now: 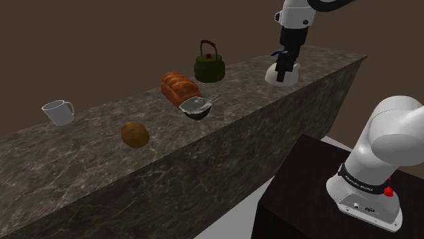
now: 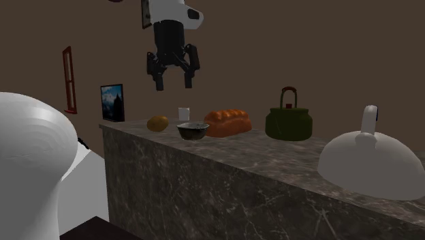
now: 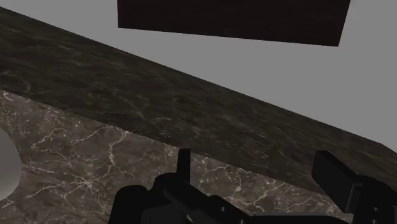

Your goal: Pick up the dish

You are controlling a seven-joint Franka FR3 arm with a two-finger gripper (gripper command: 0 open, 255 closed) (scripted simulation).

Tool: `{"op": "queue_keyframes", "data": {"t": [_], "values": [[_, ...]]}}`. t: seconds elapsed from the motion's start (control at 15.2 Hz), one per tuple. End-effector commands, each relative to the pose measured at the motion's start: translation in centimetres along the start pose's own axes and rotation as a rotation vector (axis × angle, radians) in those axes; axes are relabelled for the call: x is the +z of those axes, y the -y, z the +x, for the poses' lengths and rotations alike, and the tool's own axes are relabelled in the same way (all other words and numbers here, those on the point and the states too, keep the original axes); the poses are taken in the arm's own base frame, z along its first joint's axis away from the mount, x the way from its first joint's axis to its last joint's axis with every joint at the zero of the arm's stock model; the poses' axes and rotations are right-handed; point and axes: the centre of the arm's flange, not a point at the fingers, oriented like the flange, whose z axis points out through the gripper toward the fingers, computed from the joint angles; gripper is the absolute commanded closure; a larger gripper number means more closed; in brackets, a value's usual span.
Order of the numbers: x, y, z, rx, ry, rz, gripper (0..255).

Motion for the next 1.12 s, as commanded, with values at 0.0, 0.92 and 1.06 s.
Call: {"op": "queue_keyframes", "data": {"t": [0.0, 0.92, 1.06], "values": [[0.0, 0.0, 0.0, 0.0, 0.0, 0.0, 0], [6.6, 0.9, 17.1, -0.123, -0.003, 0.128, 0], [7.5, 1.3, 19.6, -0.141, -0.003, 0.147, 0]]}}
